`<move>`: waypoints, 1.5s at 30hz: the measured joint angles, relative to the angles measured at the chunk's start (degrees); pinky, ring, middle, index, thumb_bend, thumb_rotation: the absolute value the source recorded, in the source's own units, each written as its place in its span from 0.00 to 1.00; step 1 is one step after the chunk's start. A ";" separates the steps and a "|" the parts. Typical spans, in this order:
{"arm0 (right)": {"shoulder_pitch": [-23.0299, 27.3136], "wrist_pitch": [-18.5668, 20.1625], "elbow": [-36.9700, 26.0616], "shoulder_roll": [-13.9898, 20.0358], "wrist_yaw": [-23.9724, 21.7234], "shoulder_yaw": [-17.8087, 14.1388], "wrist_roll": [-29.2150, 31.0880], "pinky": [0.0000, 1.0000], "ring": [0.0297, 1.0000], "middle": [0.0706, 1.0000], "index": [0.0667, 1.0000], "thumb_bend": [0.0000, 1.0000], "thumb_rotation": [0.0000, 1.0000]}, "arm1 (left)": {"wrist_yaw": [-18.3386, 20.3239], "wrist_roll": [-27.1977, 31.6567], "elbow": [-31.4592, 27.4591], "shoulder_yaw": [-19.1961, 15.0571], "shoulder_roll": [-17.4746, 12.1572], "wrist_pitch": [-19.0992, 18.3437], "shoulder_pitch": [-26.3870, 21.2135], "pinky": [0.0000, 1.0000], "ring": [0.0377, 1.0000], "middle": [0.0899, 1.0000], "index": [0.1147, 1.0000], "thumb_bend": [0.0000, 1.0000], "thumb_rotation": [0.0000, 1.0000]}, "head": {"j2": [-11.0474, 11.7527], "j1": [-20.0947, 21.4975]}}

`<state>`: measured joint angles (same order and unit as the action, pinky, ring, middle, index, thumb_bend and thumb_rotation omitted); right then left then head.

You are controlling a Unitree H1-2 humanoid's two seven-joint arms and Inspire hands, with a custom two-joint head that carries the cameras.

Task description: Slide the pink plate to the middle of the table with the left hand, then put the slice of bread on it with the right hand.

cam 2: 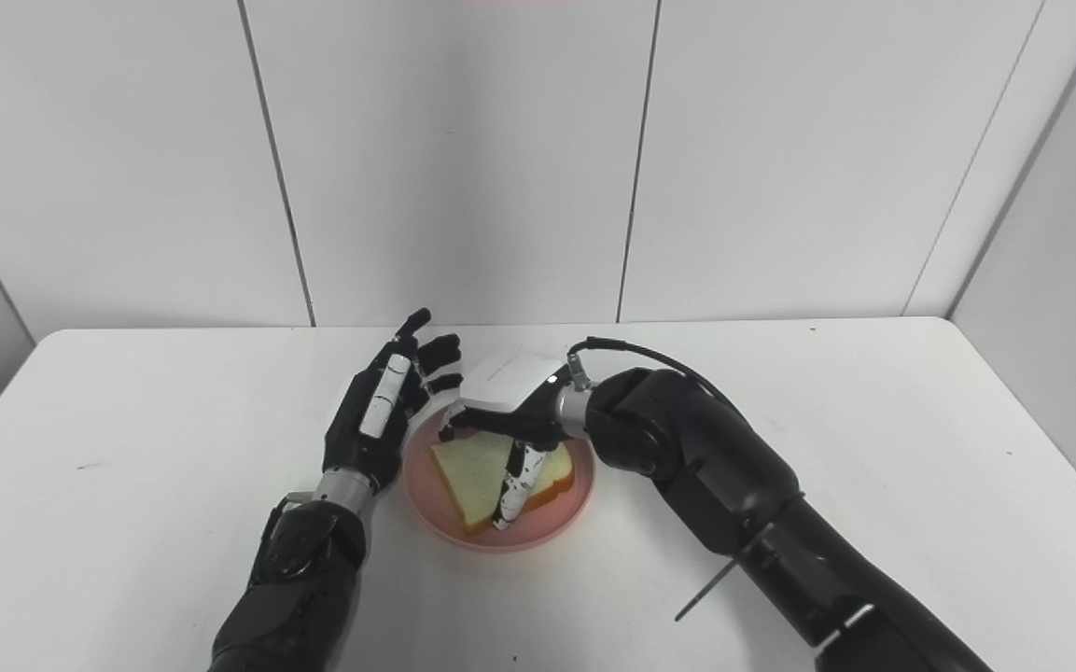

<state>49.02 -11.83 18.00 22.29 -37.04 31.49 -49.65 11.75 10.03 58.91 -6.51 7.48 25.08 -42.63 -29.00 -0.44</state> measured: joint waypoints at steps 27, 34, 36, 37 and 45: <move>-13.18 -2.12 4.65 -5.01 28.98 -25.27 22.99 0.66 0.74 0.74 0.71 0.78 0.80 | -3.93 -0.54 -2.06 -0.33 0.02 0.12 0.86 0.84 0.91 0.94 0.85 0.93 0.76 | -0.26 0.62; -15.50 -2.13 10.33 -13.06 35.79 -35.64 39.23 0.68 0.72 0.74 0.73 0.65 0.81 | -6.79 -1.81 -5.49 0.50 0.13 -0.25 2.22 0.84 0.90 0.92 0.85 0.95 0.79 | -0.26 0.79; -15.51 -1.55 10.80 -14.58 35.98 -37.56 43.31 0.71 0.74 0.76 0.74 0.67 0.82 | -7.87 -2.56 -6.59 1.00 0.27 -1.08 2.73 0.83 0.90 0.92 0.85 0.95 0.80 | -0.26 0.79; -15.49 -0.57 10.79 -14.95 35.85 -37.93 45.13 0.72 0.74 0.76 0.75 0.67 0.82 | -8.56 -2.76 -7.23 1.35 0.33 -1.53 3.05 0.83 0.90 0.92 0.85 0.95 0.80 | -0.26 0.70; -15.88 7.56 8.76 -17.46 36.56 -40.32 53.56 0.79 0.81 0.82 0.80 0.54 0.95 | -15.12 -6.64 -12.77 2.73 0.85 -7.79 5.58 0.85 0.91 0.94 0.88 0.97 0.84 | -0.44 0.88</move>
<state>33.14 -4.26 26.77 4.83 -0.48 -8.83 3.91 -3.37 3.40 46.15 -3.78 8.33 17.28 -37.05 -29.44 0.44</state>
